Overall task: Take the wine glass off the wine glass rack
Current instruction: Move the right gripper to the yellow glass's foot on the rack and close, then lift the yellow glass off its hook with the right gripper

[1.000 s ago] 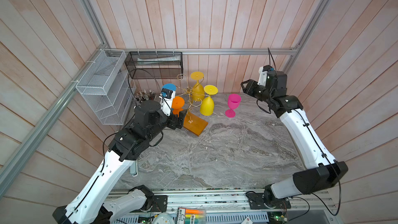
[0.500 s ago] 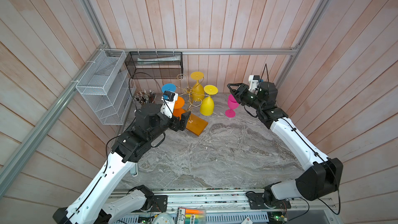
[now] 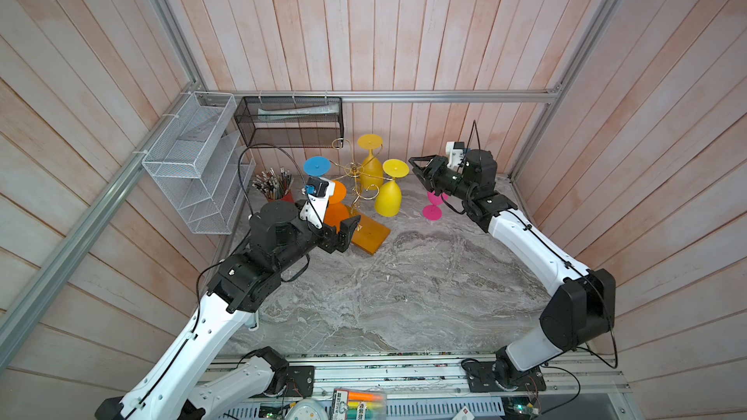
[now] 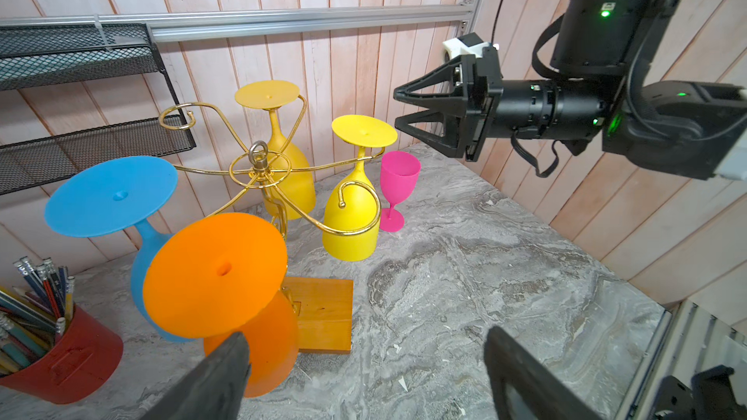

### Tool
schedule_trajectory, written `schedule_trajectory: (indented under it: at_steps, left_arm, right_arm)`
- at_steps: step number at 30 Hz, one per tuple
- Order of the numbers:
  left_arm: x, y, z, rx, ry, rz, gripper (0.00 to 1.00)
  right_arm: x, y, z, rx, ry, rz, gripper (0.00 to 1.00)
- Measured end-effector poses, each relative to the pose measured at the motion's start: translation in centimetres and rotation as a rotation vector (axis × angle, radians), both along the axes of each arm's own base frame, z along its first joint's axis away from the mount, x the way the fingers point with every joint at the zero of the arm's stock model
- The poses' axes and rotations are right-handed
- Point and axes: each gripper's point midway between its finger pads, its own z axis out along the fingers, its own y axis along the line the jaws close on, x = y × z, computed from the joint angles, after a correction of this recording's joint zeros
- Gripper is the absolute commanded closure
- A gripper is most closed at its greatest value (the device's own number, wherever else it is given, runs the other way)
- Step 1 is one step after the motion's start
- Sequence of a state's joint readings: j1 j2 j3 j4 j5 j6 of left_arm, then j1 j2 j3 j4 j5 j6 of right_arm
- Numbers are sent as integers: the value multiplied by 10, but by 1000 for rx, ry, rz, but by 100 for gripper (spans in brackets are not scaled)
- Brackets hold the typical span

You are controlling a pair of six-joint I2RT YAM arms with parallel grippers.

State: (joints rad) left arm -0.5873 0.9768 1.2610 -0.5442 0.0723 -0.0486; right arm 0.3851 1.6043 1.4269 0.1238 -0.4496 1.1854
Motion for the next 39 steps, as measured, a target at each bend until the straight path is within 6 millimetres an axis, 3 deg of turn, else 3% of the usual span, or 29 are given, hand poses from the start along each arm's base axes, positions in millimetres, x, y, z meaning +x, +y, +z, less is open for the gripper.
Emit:
schedule_trajectory:
  at_steps: [7,12,21,28,33,39]
  left_arm:
    - [-5,-2,5,-13,-13,-28,8]
    - [-6,-2,6,-15,-16,-29,8]
    - [-6,-2,5,-8,-21,-32,8]
    - [-6,-2,3,-6,-21,-32,8]
    - [-7,-1,5,-8,-24,-32,7]
    - [-9,0,7,-13,-31,-31,8]
  right_arm:
    - [13,13,-10,18,23,28,63]
    - [16,23,-16,22,40,48,75]
    - [14,28,-9,38,34,62,93]
    - [15,27,-8,35,29,56,98]
    - [12,25,1,39,10,44,100]
    - [-3,19,27,58,-40,43,100]
